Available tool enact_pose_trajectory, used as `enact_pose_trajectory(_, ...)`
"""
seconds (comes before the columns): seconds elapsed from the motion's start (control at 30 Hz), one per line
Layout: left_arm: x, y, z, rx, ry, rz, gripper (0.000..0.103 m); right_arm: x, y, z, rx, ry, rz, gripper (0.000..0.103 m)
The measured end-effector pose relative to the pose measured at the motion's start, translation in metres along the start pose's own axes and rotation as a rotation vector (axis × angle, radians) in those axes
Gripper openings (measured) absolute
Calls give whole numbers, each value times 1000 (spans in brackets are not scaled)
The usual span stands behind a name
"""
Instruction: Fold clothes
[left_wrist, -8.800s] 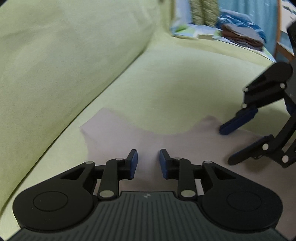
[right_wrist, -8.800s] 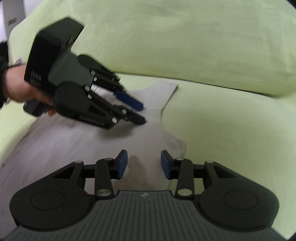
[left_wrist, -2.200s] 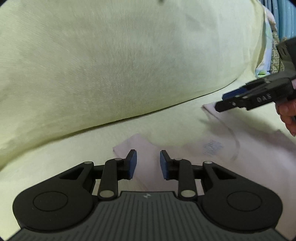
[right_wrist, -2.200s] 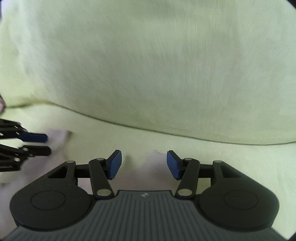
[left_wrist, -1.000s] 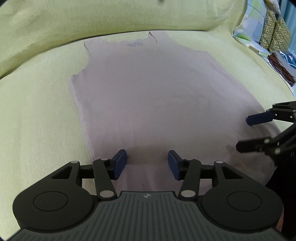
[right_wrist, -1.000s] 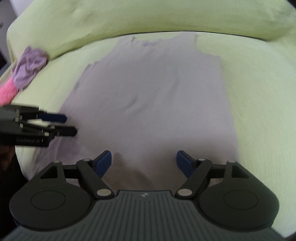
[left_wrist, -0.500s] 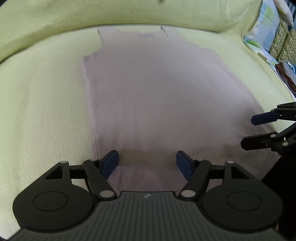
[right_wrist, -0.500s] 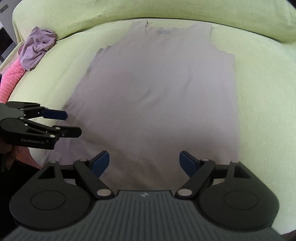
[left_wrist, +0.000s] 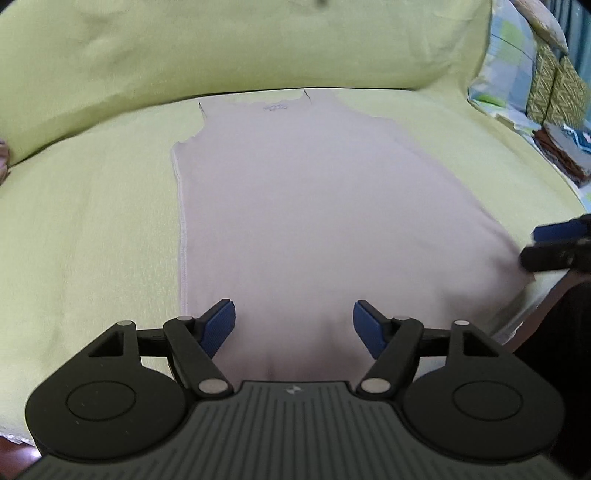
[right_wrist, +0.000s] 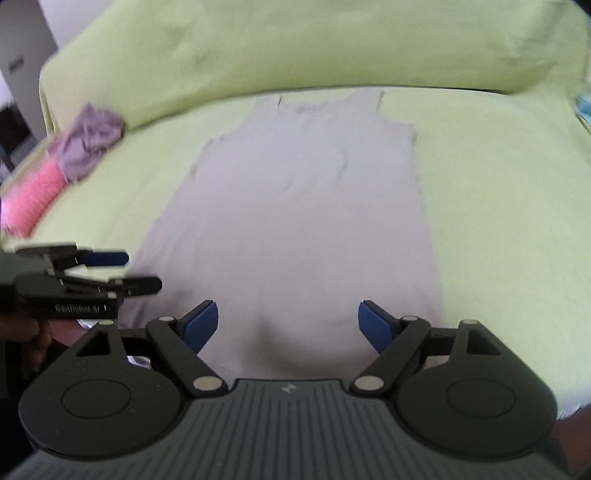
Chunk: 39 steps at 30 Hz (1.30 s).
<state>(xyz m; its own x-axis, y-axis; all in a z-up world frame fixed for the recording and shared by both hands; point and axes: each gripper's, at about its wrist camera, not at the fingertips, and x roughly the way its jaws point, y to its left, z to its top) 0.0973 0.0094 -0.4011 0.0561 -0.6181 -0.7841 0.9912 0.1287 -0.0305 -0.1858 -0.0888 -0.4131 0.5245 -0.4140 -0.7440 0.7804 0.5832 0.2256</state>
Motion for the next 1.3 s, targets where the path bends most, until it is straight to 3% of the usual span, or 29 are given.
enact_pose_trajectory(0.4, -3, -13, -21, 11, 32, -24, 72, -42, -17, -17, 56, -66, -62, 82)
enact_pose_trajectory(0.53, -6, -12, -31, -16, 48, -20, 72, -50, -23, -29, 71, -112, -95, 90)
enact_pose_trajectory(0.83, -16, -10, -49, -29, 58, -21, 75, -48, -31, -55, 107, -133, -107, 94)
enact_pose_trajectory(1.03, -14, -10, -49, -45, 51, -18, 76, -35, -29, -57, 99, -91, -113, 100)
enact_pose_trajectory(1.1, -14, -13, -47, -39, 39, -22, 81, -34, -29, -58, 84, -84, -124, 101)
enact_pose_trajectory(1.17, -15, -16, -46, -28, 23, -17, 94, -32, -27, -60, 49, -71, -134, 101)
enact_pose_trajectory(1.3, -17, -17, -45, -17, 10, -11, 101, -36, -20, -63, 11, -100, -159, 101)
